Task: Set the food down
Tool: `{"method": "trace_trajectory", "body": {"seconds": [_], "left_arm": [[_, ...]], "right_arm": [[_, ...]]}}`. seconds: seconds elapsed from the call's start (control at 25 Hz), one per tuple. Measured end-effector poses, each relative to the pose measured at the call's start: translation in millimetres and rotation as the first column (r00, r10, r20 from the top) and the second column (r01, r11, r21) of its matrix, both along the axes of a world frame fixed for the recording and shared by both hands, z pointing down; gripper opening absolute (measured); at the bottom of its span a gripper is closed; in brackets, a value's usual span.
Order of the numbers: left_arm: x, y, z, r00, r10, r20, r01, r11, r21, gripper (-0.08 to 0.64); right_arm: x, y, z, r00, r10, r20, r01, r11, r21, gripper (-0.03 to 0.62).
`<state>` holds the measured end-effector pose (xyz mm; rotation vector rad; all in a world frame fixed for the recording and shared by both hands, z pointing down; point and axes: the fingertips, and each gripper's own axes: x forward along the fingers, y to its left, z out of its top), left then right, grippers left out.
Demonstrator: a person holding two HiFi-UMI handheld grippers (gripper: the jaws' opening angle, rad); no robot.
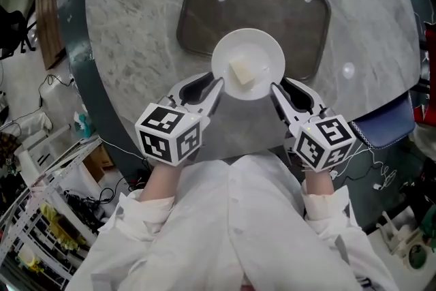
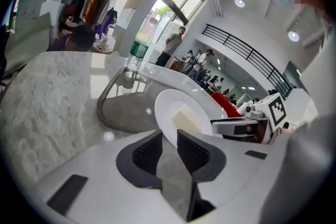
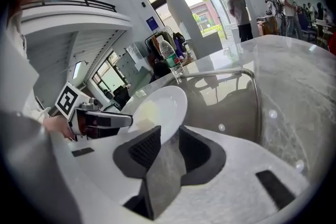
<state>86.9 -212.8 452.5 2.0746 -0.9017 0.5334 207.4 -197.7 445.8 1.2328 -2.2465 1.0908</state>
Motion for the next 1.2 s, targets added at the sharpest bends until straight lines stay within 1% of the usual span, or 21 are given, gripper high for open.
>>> {"method": "trace_trajectory", "body": {"seconds": [0.12, 0.32, 0.6, 0.8, 0.96, 1.2], "left_arm": [[4, -13, 3, 1.000, -0.006, -0.007, 0.006, 1.000, -0.007, 0.089], [15, -38, 12, 1.000, 0.005, -0.003, -0.005, 1.000, 0.001, 0.089], [31, -70, 21, 0.999, 0.019, 0.032, -0.019, 1.000, 0.019, 0.089], [42, -85, 24, 0.999, 0.023, 0.031, -0.023, 1.000, 0.007, 0.089], [44, -98, 30, 0.998, 0.022, 0.061, -0.023, 1.000, 0.017, 0.089], [49, -108, 39, 0.995, 0.052, 0.090, -0.052, 0.999, -0.003, 0.089]], "right_arm": [[5, -14, 4, 1.000, 0.000, 0.016, 0.000, 1.000, -0.001, 0.080], [15, -36, 18, 1.000, 0.000, 0.003, 0.000, 1.000, -0.015, 0.080], [30, -65, 25, 1.000, 0.012, 0.006, -0.011, 1.000, -0.019, 0.080], [41, -84, 25, 0.999, 0.032, -0.009, -0.032, 0.999, -0.005, 0.080], [44, -97, 31, 0.999, 0.042, -0.016, -0.042, 0.999, -0.004, 0.080], [48, -105, 38, 0.997, 0.053, -0.048, -0.054, 0.998, -0.018, 0.080]]}}
